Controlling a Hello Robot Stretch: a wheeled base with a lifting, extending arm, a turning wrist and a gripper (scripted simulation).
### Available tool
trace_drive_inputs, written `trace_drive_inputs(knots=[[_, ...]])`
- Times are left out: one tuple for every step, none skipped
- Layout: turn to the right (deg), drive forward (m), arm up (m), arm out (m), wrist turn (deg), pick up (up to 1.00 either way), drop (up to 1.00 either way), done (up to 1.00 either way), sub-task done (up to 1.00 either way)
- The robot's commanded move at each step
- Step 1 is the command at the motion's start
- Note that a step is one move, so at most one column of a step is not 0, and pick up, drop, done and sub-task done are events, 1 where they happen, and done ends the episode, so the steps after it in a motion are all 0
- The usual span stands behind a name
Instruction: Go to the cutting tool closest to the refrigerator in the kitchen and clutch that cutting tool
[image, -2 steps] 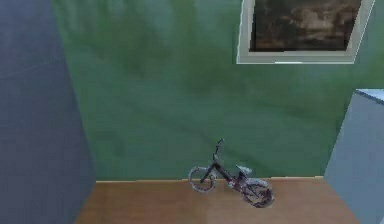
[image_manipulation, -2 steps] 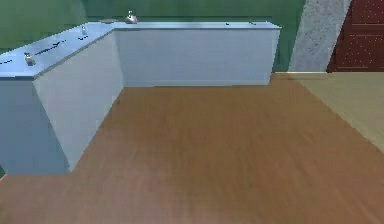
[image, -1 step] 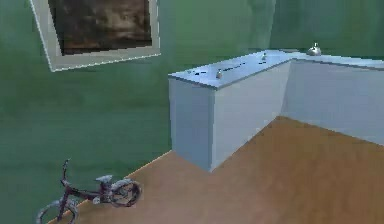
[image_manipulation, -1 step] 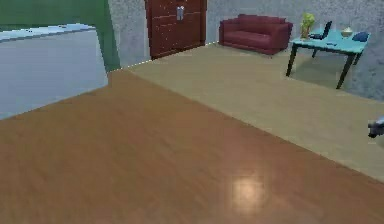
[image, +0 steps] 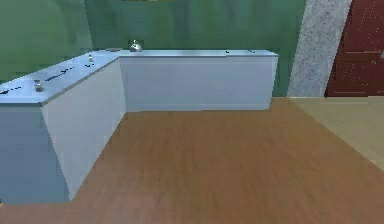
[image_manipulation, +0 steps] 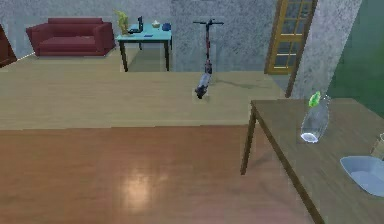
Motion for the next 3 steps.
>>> trace_drive_inputs(knots=[[9.0, 0.0, 0.0, 0.0, 0.0, 0.0, 0.0, 0.0, 0.0], [0.0, 1.0, 0.0, 0.0, 0.0, 0.0, 0.0, 0.0, 0.0], [0.0, 1.0, 0.0, 0.0, 0.0, 0.0, 0.0, 0.0, 0.0]])
